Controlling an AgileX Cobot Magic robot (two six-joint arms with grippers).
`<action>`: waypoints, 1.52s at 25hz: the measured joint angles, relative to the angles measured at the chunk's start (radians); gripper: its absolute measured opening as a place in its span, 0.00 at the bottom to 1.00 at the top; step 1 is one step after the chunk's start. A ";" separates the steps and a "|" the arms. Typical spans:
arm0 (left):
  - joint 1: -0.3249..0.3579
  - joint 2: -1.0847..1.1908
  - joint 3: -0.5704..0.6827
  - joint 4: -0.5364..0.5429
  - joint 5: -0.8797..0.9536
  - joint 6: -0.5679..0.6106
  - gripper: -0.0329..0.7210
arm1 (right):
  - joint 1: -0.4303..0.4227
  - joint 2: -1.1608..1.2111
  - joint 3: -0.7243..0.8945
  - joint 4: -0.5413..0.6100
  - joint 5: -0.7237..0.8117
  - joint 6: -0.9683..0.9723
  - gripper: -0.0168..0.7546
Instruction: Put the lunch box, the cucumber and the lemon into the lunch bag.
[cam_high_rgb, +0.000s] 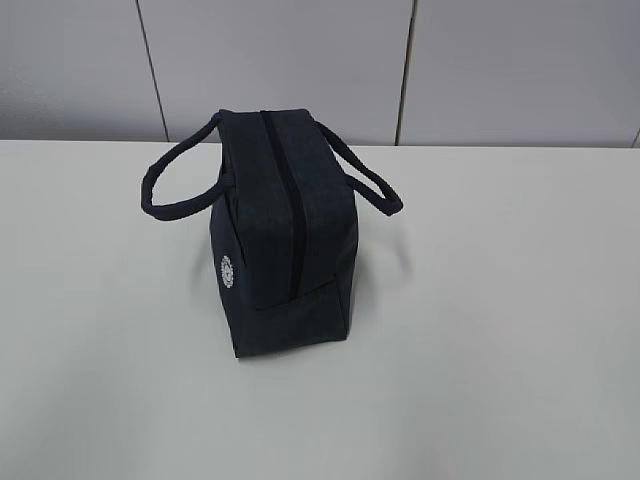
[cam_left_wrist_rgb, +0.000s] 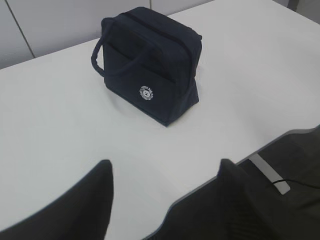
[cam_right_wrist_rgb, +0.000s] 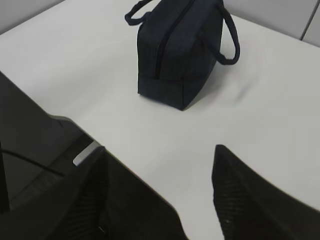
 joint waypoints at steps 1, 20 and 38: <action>0.000 -0.034 0.017 0.015 0.007 -0.005 0.64 | 0.000 -0.034 0.019 -0.007 0.015 0.005 0.65; 0.000 -0.212 0.338 0.186 0.018 -0.045 0.64 | 0.000 -0.368 0.355 -0.100 0.044 0.051 0.59; 0.000 -0.212 0.390 0.199 -0.139 -0.046 0.54 | 0.000 -0.368 0.377 -0.125 -0.004 0.053 0.50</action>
